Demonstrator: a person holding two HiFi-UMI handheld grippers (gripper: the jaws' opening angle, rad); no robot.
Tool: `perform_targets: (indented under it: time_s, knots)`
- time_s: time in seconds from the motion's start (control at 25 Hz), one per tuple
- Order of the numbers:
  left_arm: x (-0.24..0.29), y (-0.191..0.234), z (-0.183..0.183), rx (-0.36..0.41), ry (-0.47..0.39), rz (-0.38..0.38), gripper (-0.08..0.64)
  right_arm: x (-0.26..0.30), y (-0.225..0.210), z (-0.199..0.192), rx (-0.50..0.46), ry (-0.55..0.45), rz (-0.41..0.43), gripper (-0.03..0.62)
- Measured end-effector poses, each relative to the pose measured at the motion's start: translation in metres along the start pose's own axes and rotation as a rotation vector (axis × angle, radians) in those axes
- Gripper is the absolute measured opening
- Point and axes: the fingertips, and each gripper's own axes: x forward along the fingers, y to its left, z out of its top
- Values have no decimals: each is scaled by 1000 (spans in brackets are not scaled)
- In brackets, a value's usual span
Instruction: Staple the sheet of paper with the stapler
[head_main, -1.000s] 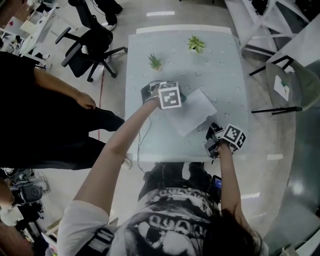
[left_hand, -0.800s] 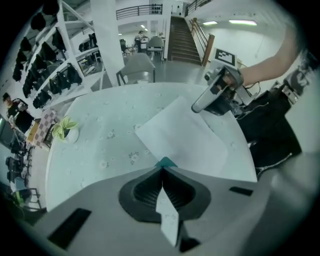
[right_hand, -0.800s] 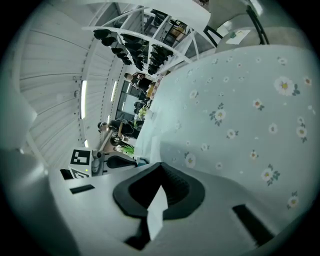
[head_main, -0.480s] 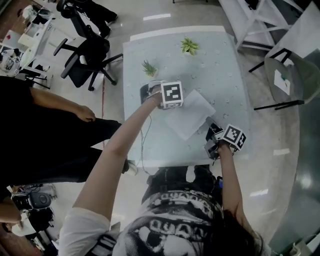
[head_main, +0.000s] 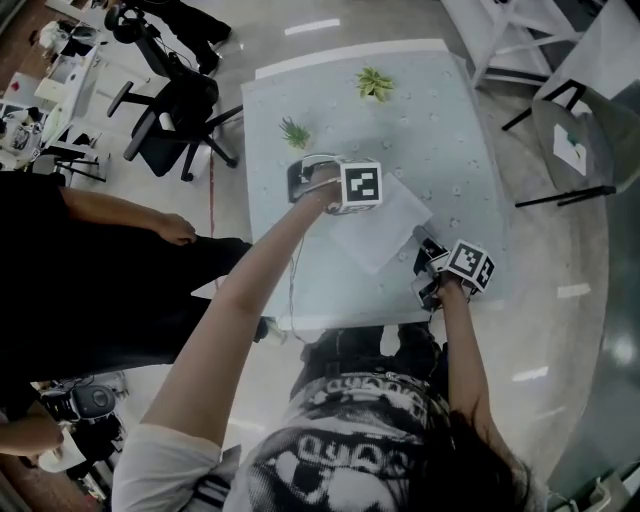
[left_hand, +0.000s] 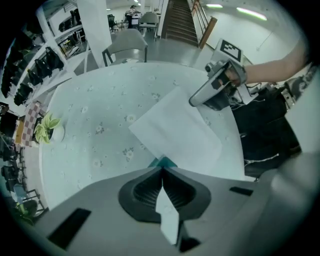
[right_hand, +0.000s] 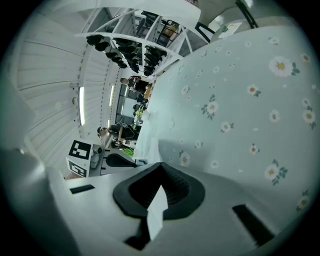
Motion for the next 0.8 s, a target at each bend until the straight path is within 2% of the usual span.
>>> perform_targets:
  time_s: [0.08, 0.2, 0.32, 0.48, 0.64, 0.8]
  knots:
    - [1, 1, 3, -8, -22, 8, 9, 1, 0, -1, 9, -3, 9, 0]
    - [1, -9, 3, -100, -117, -42, 8, 2, -3, -1, 21, -11, 18, 0]
    - [0, -20, -3, -156, -119, -101, 8, 2, -7, 0, 29, -7, 27, 0]
    - [2, -24, -3, -117, -52, -120, 8, 3, -8, 0, 52, -8, 45, 0]
    - [2, -25, -5, -122, -27, -131, 8, 1, -9, 0, 60, -12, 45, 0]
    - [9, -31, 2, -95, -18, -142, 8, 2, -8, 6, 63, -18, 53, 0]
